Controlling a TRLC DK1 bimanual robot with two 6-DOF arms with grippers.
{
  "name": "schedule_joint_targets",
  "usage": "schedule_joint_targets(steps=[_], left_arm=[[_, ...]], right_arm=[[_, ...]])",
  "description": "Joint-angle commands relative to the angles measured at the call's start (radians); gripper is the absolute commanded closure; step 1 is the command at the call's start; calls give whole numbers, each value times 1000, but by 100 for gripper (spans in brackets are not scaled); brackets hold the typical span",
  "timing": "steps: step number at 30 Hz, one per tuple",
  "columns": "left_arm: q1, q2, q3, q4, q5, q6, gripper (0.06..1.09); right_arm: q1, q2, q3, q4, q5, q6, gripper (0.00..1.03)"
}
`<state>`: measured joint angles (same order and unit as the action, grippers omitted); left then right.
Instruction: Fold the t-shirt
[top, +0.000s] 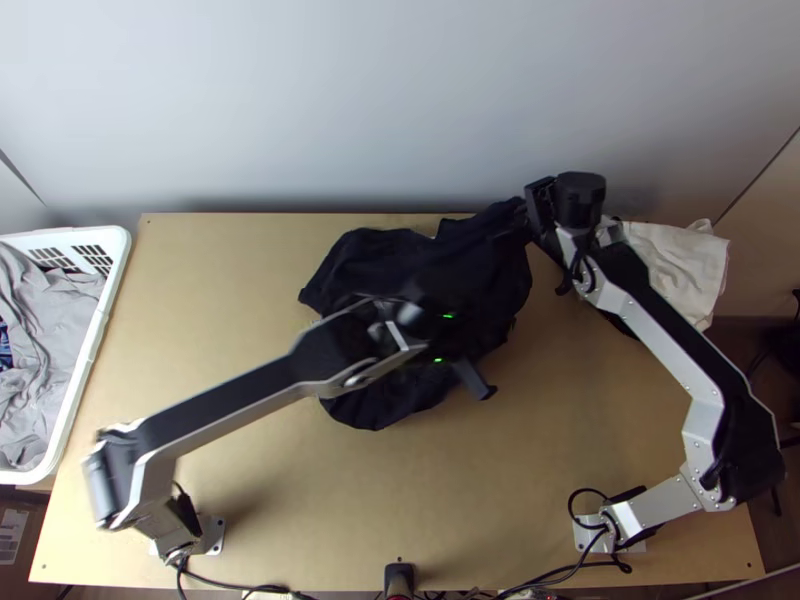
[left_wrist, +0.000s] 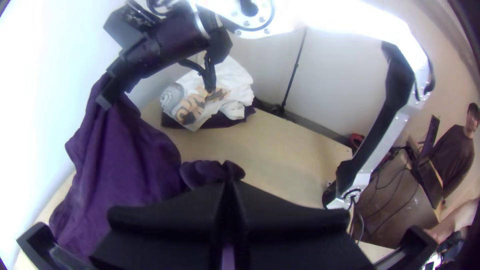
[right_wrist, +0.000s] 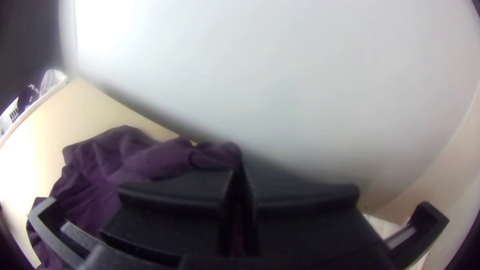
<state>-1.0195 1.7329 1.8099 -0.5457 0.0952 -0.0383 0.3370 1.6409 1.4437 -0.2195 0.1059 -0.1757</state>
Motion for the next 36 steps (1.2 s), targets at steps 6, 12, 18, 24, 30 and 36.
schedule_joint_targets(steps=[6, 12, 18, 24, 30, 36], left_arm=[[73, -300, -100, -57, -71, 64, 105], [151, -446, -132, -62, -153, 164, 105], [164, -584, -202, -11, -284, 267, 105], [173, -700, -279, 24, -348, 348, 105], [183, -802, -348, 105, -404, 442, 105], [217, -895, -451, 199, -416, 480, 105]], right_arm=[[-24, -118, 104, -121, 55, -22, 100], [-46, -204, 113, -185, 78, -45, 100], [-44, -297, 144, -265, 84, -48, 100], [-36, -378, 205, -356, 90, -48, 100], [-29, -454, 261, -443, 94, -48, 100], [13, -535, 256, -544, 92, -45, 100]])
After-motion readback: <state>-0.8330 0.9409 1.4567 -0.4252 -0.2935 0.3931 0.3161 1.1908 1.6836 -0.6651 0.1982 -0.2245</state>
